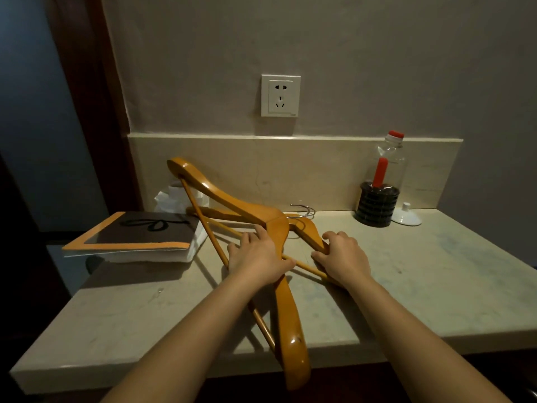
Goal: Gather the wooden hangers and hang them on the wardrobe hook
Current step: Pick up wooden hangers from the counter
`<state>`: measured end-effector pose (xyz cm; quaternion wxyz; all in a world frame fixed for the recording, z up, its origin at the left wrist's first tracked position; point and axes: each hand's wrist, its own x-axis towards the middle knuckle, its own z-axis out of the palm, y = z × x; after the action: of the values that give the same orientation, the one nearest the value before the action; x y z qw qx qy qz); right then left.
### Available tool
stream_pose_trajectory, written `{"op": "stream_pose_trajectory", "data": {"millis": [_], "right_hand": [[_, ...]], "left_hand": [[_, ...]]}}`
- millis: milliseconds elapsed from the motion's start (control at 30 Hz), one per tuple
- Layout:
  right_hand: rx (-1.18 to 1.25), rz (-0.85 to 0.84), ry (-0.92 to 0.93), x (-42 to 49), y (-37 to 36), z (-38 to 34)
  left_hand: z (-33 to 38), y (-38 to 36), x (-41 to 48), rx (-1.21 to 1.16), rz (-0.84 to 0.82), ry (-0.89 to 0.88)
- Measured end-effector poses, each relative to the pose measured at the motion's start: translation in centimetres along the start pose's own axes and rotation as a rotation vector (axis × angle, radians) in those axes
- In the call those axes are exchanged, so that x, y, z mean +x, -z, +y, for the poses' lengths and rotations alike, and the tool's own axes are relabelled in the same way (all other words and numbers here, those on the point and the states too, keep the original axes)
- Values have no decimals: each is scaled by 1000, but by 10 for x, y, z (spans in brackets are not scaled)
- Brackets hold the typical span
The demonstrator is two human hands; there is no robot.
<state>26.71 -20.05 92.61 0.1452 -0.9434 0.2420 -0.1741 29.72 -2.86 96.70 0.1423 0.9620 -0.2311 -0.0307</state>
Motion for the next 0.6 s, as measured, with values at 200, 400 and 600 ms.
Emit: {"op": "stream_pose_trajectory", "data": {"millis": [200,400,600], "right_hand": [[-23,32,-3,2,-5,1],[-37,-3,-21,0,-3,-1],[13,-54,-64,1,2,1]], "left_hand": [[12,3,10,-37,-94,50],[18,-5,3,-187,16,81],[21,-5,-2,-368,122,80]]}}
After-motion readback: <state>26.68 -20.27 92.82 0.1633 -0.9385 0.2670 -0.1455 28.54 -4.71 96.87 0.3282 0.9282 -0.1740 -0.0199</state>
